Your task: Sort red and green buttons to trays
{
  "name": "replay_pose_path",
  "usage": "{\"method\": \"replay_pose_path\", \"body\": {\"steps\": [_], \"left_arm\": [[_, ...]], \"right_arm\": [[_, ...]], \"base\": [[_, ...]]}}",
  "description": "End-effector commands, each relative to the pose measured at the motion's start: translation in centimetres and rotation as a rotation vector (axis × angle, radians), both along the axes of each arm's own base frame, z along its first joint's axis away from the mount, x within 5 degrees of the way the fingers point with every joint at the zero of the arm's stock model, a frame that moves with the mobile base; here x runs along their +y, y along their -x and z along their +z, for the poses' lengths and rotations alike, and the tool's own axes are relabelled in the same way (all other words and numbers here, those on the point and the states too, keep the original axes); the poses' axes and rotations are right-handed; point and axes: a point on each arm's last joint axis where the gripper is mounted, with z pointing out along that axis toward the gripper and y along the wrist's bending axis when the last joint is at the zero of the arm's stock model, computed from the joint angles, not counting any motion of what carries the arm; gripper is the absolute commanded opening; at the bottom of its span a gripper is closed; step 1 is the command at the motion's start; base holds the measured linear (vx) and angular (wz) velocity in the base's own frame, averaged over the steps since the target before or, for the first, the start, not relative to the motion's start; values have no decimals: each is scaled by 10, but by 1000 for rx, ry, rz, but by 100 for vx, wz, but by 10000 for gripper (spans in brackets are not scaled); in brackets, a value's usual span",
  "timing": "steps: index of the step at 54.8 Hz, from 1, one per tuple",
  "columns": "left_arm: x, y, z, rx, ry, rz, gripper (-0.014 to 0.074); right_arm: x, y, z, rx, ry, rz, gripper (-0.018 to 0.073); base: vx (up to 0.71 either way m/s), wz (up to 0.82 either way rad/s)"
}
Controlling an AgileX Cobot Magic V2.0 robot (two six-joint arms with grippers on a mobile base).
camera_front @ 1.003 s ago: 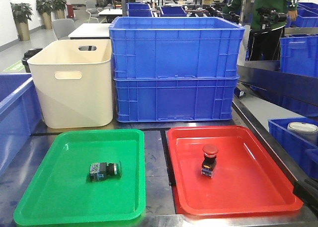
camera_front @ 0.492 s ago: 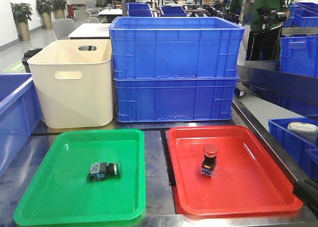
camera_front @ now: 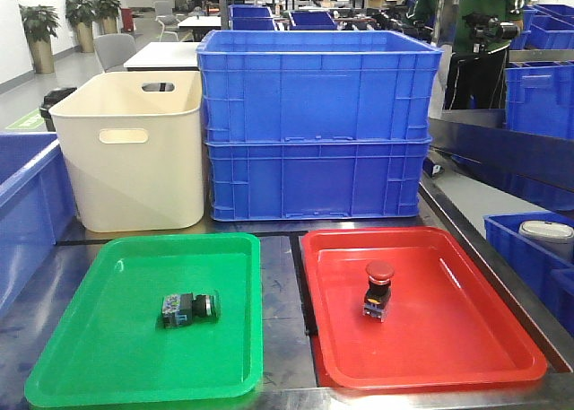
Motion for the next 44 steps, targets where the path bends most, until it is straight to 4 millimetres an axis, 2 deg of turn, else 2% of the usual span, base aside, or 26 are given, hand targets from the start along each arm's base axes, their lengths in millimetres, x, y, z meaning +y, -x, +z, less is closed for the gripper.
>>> {"method": "replay_pose_path", "body": {"steps": [1,3,9,14,21,27,44], "left_arm": [[-1,3,16,-113,11,-8,-3],[-1,3,16,-113,11,-8,-3],[-1,3,16,-113,11,-8,-3],[-1,3,16,-113,11,-8,-3],[-1,3,16,-113,11,-8,-3],[-1,3,16,-113,11,-8,-3],[-1,3,16,-113,11,-8,-3]], "right_arm": [[5,15,8,-49,72,107,-8],[4,24,2,-89,101,124,-8],[0,44,-23,-213,36,103,-8],[-3,57,-49,-305,-6,84,-8],[-5,69,-76,-381,-87,70,-8],[-6,75,-81,-345,-113,65,-8],[-5,75,-82,-328,-151,60,-8]], "base": [[0,0],[0,0],[0,0],[0,0],[0,0],[0,0],[0,0]]}}
